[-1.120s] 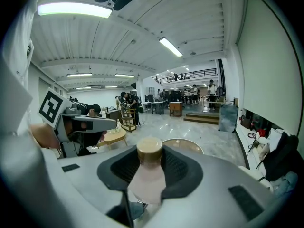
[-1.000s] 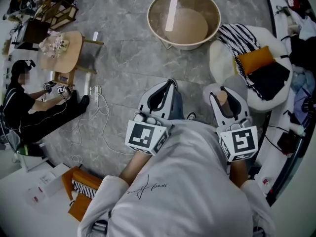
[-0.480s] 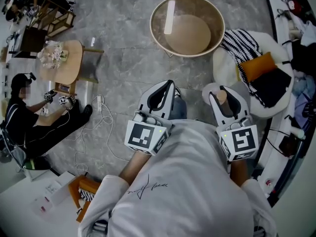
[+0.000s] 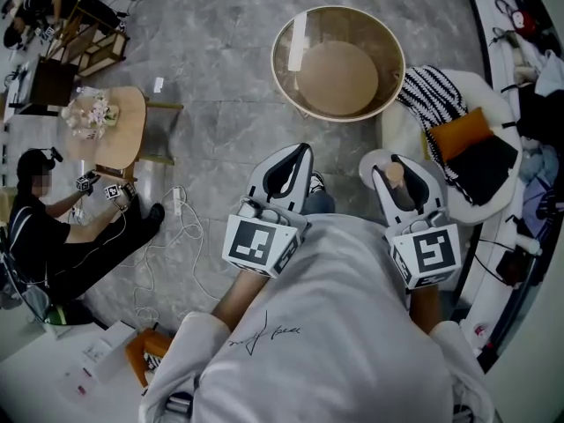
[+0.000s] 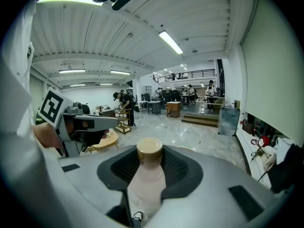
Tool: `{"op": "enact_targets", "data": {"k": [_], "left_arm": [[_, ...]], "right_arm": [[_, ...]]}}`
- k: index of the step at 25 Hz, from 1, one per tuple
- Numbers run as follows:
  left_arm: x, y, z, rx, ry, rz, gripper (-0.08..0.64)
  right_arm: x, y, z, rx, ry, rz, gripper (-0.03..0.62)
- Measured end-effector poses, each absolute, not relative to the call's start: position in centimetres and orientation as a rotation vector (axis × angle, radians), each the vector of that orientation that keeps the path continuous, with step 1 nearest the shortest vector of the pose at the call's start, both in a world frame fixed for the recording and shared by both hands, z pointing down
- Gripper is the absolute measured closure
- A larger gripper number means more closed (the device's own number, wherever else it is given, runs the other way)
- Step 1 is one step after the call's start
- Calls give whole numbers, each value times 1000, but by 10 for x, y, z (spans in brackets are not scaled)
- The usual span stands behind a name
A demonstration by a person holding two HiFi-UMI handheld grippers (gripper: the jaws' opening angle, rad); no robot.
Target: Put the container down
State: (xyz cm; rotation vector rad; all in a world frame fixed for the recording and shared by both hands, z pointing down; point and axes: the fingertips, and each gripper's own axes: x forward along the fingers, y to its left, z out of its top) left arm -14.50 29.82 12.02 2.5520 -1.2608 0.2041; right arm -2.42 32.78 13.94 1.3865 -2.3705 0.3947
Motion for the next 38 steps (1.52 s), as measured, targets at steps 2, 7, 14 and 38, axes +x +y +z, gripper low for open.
{"op": "enact_targets", "data": {"k": [2,7,14,38], "left_arm": [[-151,289,120,2557,-1252,201,543],[-157,268,121,2570,-1218,196,543],[-165,253,130,2561,-1184,193,543],[-133,170,143,2497,-1331,272,543]], "right_arm": [[-30,319,138,1391,-2365,393,448],[-38,299,136,1401,-2357,375,448],[-45,286,134,1417,-2333,354,448],[-10,194,146,1374,-2402,360,448]]}}
